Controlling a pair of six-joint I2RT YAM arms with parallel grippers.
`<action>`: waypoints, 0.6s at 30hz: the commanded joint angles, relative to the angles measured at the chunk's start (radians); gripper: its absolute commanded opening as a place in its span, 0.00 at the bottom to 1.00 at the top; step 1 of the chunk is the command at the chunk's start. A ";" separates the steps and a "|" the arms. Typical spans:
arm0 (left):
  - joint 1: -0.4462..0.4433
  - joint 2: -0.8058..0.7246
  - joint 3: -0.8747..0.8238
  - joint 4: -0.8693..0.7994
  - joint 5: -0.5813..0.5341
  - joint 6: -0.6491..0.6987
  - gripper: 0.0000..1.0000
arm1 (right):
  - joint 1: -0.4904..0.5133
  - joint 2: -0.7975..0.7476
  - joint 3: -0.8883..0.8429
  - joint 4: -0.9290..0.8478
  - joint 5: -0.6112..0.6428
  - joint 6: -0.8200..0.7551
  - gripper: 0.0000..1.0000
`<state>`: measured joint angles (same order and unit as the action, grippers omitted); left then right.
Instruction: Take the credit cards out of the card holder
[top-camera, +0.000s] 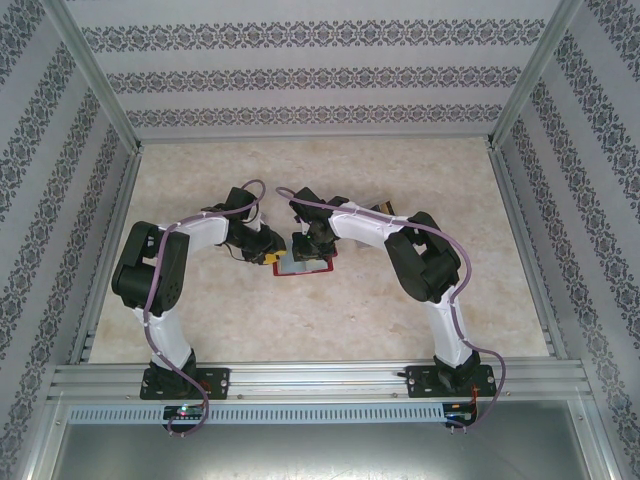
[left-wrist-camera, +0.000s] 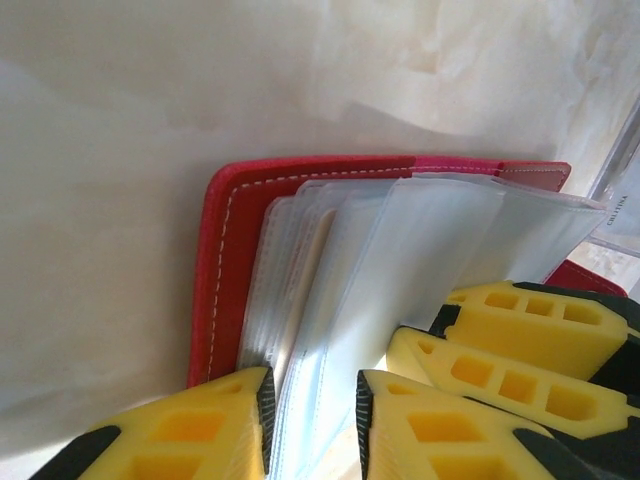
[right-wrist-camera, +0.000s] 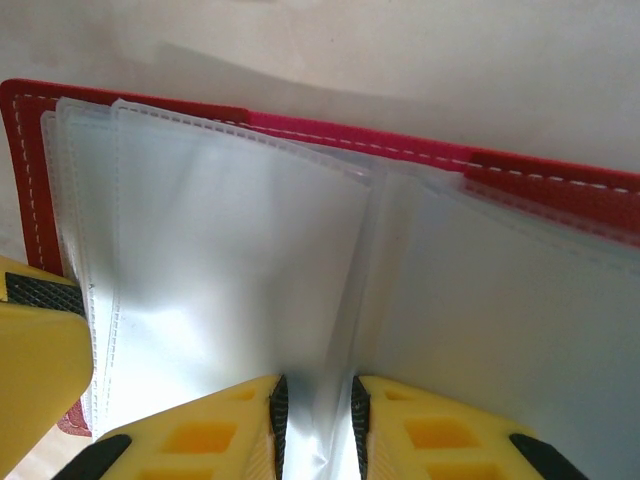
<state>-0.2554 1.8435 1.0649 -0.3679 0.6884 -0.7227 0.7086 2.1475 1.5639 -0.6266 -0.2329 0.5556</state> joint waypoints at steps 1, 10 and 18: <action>-0.017 0.022 0.028 0.014 0.029 0.018 0.30 | -0.010 0.037 -0.034 -0.022 0.050 0.017 0.28; -0.025 0.021 0.031 0.005 0.027 0.024 0.30 | -0.011 0.041 -0.036 -0.020 0.047 0.017 0.28; -0.033 0.011 0.040 -0.068 -0.051 0.062 0.33 | -0.014 0.039 -0.043 -0.016 0.048 0.017 0.28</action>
<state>-0.2668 1.8481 1.0855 -0.3889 0.6643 -0.6991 0.7086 2.1475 1.5631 -0.6247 -0.2333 0.5556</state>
